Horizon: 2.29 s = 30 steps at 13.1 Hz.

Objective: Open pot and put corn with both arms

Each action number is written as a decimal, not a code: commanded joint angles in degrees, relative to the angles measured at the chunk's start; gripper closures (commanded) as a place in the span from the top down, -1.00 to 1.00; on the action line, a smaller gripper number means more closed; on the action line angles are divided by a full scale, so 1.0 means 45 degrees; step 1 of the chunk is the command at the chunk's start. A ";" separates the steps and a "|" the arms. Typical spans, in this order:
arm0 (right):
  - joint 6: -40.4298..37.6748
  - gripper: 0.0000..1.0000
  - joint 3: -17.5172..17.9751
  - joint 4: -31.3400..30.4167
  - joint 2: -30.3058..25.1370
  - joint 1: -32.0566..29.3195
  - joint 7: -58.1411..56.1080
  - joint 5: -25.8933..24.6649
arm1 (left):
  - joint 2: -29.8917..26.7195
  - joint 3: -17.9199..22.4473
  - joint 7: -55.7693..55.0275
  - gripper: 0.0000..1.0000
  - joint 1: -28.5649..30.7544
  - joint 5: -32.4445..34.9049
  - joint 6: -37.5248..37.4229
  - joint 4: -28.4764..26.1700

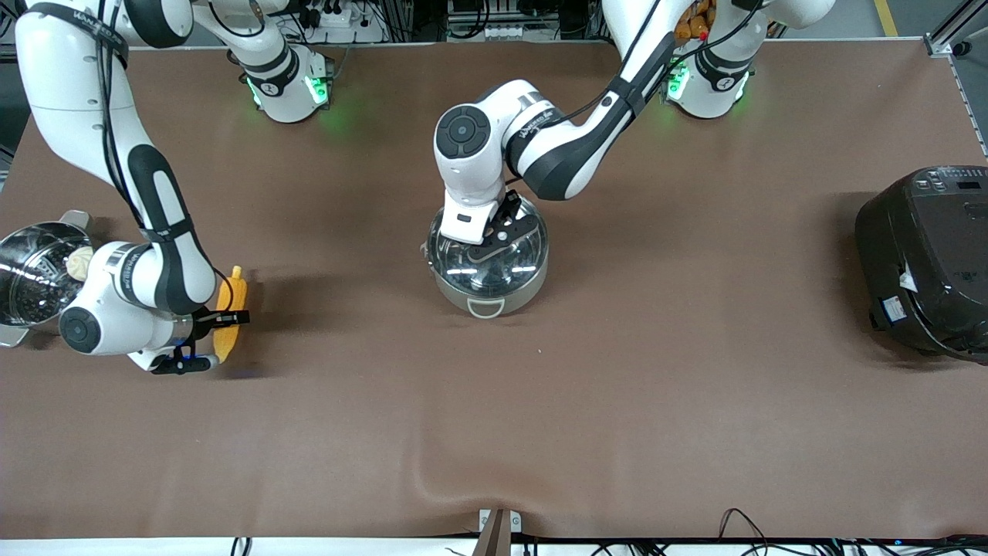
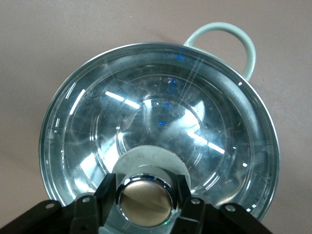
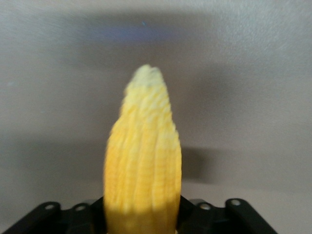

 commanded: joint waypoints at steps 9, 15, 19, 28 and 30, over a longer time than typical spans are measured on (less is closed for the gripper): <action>-0.2217 -1.00 0.0330 0.1251 -0.0819 0.1625 0.0394 0.0300 | -0.1970 0.0109 -0.1123 -1.00 0.0493 -0.0086 -0.1630 -0.0026; -0.2373 -1.00 0.0934 0.1290 -0.1364 0.3148 0.1646 0.0574 | -0.5130 0.0148 0.1624 -1.00 0.2695 -0.0028 -0.2902 -0.1251; -0.2353 -1.00 0.1541 0.2087 -0.1659 0.5254 0.1451 0.0398 | -0.7438 0.0090 0.6309 -1.00 0.5369 -0.0047 -0.2902 -0.3811; -0.1202 -1.00 0.1502 0.3554 -0.0607 0.9166 0.1333 -0.3035 | -0.7774 0.0089 1.0654 -1.00 0.8773 -0.0223 0.0042 -0.7560; -0.1124 -1.00 0.1502 0.3847 -0.0216 0.9846 0.1391 -0.3487 | -0.7755 0.0070 1.0714 -1.00 0.8970 -0.0223 0.1718 -0.9101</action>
